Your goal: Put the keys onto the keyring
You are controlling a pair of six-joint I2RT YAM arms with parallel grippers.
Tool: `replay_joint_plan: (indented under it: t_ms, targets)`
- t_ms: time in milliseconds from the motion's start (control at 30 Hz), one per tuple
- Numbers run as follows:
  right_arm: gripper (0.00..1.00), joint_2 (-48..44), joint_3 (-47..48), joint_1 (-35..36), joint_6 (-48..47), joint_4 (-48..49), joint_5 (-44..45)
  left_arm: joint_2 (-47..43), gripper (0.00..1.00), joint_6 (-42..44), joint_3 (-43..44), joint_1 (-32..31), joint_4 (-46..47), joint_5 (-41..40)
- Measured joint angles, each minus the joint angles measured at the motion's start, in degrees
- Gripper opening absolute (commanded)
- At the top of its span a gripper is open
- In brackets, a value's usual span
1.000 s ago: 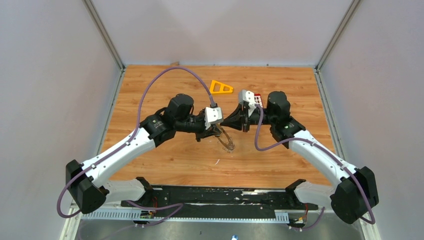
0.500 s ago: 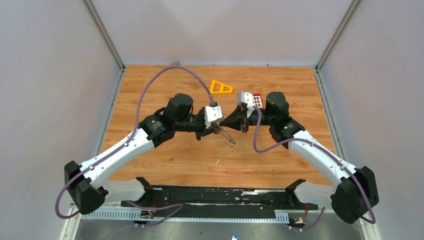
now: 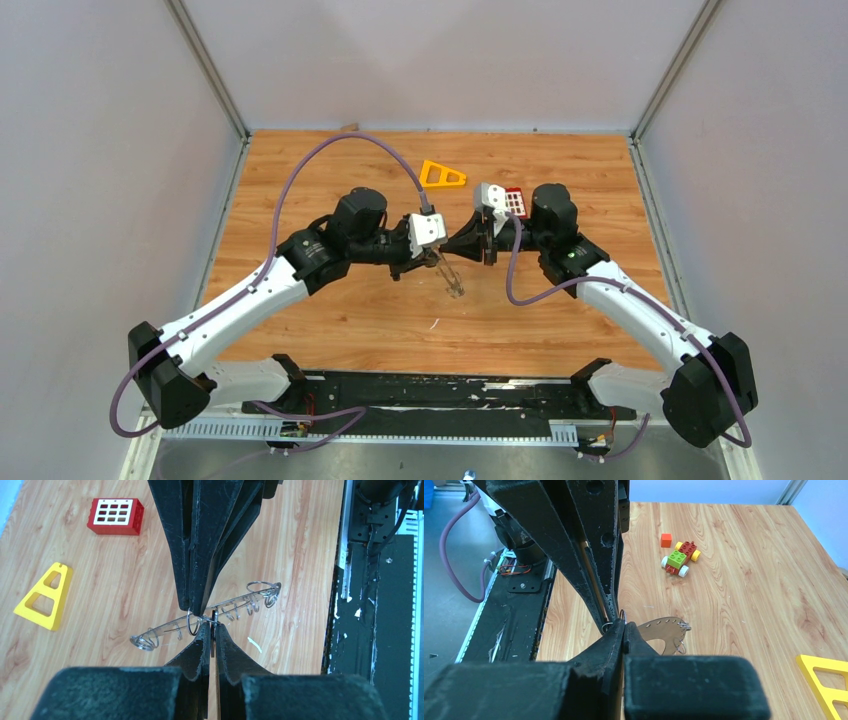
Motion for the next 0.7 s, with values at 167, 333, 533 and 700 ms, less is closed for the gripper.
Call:
replay_joint_plan:
  t_ms: [167, 333, 533, 700]
  targets:
    - [0.0, 0.0, 0.0, 0.0, -0.2, -0.9, 0.0, 0.0, 0.09, 1.1, 0.0, 0.0, -1.1, -0.4]
    - [0.0, 0.0, 0.0, 0.2, -0.3, -1.2, -0.1, -0.4, 0.09, 2.1, 0.0, 0.0, -2.4, -1.2]
    - [0.0, 0.0, 0.0, 0.3, -0.4, -1.2, -0.1, -0.9, 0.1, 2.9, 0.0, 0.0, -2.8, -1.3]
    - [0.0, 0.0, 0.0, 0.3, -0.8, -1.2, -0.1, -0.9, 0.1, 3.2, 0.0, 0.0, -2.8, -1.5]
